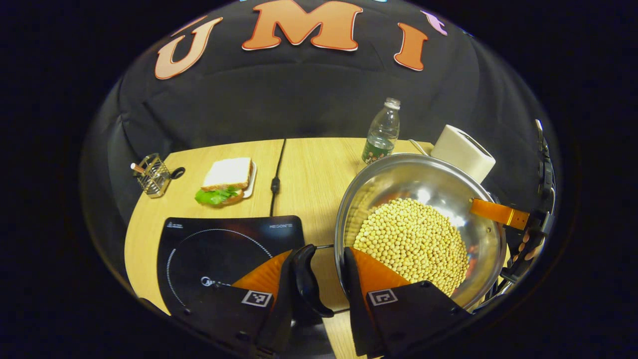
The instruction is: First push the handle of the pot to place it horizontally, then grasp the pot with both hands and set it on the induction cooktop.
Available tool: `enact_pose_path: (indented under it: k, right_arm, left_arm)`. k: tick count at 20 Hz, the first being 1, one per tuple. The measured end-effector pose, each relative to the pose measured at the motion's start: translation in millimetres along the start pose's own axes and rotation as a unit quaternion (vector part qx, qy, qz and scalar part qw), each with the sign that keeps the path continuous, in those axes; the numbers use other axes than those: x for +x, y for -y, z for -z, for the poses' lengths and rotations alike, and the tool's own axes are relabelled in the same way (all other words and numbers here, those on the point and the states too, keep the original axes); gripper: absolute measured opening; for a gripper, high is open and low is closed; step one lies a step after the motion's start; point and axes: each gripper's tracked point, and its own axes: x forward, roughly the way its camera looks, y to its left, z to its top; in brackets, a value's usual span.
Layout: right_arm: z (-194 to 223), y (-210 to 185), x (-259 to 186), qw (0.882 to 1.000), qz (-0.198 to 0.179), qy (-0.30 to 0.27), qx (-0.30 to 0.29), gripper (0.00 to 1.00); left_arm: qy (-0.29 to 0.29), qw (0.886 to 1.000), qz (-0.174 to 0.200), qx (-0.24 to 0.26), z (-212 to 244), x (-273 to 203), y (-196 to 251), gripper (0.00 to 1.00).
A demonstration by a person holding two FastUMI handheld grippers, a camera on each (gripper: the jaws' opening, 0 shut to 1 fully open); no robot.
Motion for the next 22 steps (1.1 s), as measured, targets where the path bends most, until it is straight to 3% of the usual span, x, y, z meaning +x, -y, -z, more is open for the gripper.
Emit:
enact_pose_path:
  k: [10, 22]
  right_arm:
    - [13, -116, -19, 0.999, -0.054, -0.007, -0.006, 0.52]
    - [70, -232, -5, 0.993, -0.105, -0.06, -0.003, 0.52]
  left_arm:
    - [0.0, 0.999, -0.048, -0.015, 7, -79, -103, 0.54]
    - [-0.041, 0.994, -0.092, -0.035, 47, -113, -225, 0.54]
